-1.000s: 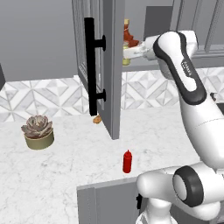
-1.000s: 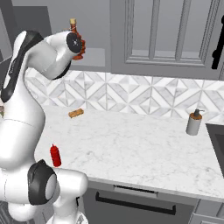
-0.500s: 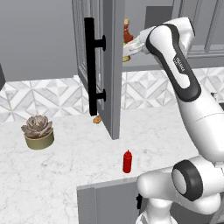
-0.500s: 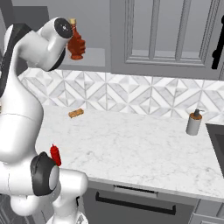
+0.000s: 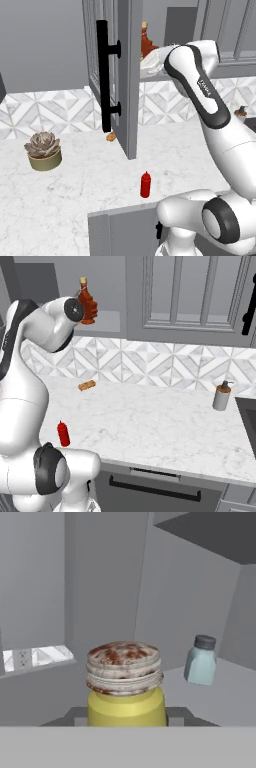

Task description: Put the shaker and condiment bottle from the counter next to their counterparts in the cabinet.

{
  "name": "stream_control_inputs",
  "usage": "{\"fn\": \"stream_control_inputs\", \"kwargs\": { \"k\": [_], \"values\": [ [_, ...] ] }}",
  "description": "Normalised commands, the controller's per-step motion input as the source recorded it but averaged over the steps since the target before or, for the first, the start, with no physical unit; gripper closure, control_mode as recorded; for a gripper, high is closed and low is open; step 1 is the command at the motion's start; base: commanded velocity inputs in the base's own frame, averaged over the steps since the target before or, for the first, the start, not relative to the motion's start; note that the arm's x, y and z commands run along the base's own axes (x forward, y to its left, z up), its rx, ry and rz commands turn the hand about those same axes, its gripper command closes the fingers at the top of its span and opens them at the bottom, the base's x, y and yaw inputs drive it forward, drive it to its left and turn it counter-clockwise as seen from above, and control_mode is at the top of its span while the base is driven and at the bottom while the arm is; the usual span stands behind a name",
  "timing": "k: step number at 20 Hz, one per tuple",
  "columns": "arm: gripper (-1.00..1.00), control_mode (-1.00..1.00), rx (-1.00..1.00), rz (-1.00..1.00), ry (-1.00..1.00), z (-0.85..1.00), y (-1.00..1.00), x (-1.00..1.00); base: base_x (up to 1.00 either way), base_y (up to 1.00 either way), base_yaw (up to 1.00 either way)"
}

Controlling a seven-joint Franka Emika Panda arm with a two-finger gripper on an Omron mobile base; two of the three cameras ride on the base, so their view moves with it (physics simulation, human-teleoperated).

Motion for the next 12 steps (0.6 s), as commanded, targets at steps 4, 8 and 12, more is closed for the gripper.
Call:
{"fn": "stream_control_inputs", "kwargs": {
  "k": [4, 8, 12],
  "values": [
    [1.00, -1.00, 0.31, 0.00, 0.00, -0.41, 0.01, 0.21, 0.00, 0.00, 0.00],
    [1.00, -1.00, 0.16, -0.01, 0.00, -0.14, 0.00, 0.07, 0.00, 0.00, 0.00],
    [1.00, -1.00, 0.00, 0.00, -0.02, 0.00, 0.01, 0.02, 0.00, 0.00, 0.00]
  ]
}}
